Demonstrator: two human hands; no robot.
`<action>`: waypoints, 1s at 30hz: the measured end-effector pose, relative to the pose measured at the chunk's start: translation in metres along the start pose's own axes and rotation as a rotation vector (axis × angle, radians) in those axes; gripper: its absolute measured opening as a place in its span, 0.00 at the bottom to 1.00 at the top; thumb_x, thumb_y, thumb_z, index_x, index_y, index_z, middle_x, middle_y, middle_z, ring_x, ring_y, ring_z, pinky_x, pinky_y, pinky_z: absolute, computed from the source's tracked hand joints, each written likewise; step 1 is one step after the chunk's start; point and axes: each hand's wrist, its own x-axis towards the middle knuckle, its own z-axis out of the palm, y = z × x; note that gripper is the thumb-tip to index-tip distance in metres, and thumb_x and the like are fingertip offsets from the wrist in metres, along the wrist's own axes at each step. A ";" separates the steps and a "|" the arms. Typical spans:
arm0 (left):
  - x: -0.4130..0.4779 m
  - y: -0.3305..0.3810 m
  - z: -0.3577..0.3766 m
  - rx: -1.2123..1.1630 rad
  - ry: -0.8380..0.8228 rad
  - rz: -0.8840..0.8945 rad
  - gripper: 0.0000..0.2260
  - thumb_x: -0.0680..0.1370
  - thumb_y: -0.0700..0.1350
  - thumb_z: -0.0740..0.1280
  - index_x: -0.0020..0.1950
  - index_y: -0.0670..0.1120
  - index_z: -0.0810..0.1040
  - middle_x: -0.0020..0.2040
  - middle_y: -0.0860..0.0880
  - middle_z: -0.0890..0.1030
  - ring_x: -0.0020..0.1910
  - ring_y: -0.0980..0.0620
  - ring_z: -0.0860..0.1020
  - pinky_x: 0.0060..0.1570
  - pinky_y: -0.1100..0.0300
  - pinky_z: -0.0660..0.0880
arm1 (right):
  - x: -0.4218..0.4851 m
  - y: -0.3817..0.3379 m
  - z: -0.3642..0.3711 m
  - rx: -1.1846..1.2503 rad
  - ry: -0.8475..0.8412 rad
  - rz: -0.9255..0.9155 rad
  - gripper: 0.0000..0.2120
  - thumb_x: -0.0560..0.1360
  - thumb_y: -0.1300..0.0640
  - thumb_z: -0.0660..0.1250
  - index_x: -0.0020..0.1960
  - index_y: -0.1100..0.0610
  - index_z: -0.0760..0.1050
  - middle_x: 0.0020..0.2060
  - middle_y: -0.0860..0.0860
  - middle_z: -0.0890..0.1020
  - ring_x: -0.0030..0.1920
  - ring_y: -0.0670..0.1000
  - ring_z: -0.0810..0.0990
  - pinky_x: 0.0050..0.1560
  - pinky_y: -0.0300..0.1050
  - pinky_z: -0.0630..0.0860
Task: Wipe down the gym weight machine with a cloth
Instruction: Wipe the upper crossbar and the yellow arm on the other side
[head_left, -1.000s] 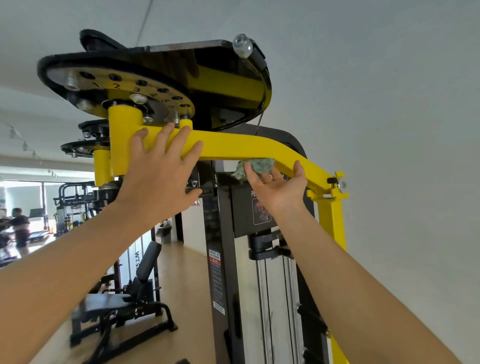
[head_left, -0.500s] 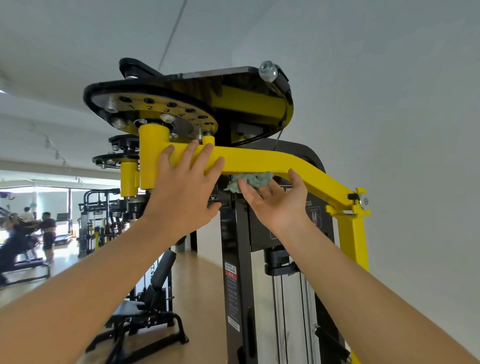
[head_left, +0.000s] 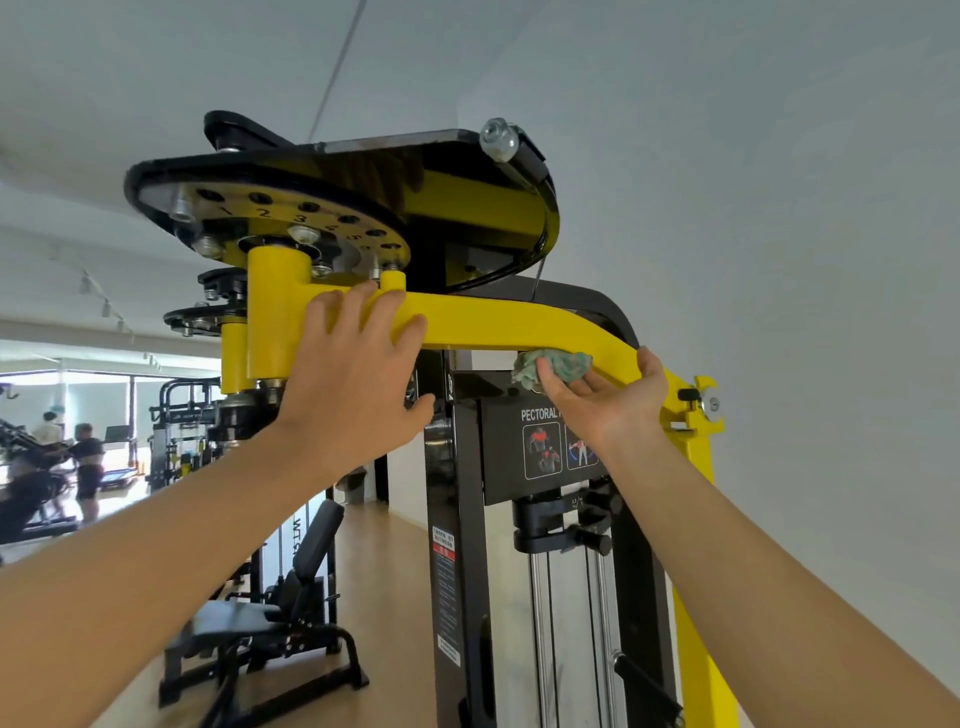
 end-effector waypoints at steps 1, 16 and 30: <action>0.004 0.004 -0.001 -0.011 0.027 0.029 0.30 0.73 0.63 0.67 0.67 0.45 0.77 0.70 0.40 0.74 0.72 0.37 0.67 0.64 0.40 0.65 | 0.002 -0.004 -0.002 0.006 0.009 -0.005 0.36 0.77 0.43 0.66 0.74 0.66 0.63 0.71 0.67 0.69 0.70 0.70 0.69 0.67 0.65 0.73; 0.104 0.051 0.032 0.044 0.017 0.190 0.32 0.79 0.65 0.58 0.77 0.48 0.63 0.60 0.45 0.80 0.53 0.43 0.80 0.44 0.51 0.76 | 0.029 -0.065 -0.056 -0.013 0.111 -0.100 0.30 0.78 0.42 0.65 0.70 0.62 0.68 0.68 0.63 0.73 0.67 0.68 0.73 0.69 0.63 0.72; 0.094 0.056 0.043 0.082 0.113 0.176 0.30 0.80 0.62 0.56 0.74 0.42 0.67 0.53 0.42 0.80 0.47 0.42 0.78 0.45 0.48 0.71 | 0.019 -0.010 -0.030 0.071 -0.043 0.045 0.32 0.77 0.40 0.67 0.70 0.63 0.69 0.67 0.67 0.73 0.67 0.70 0.72 0.66 0.65 0.74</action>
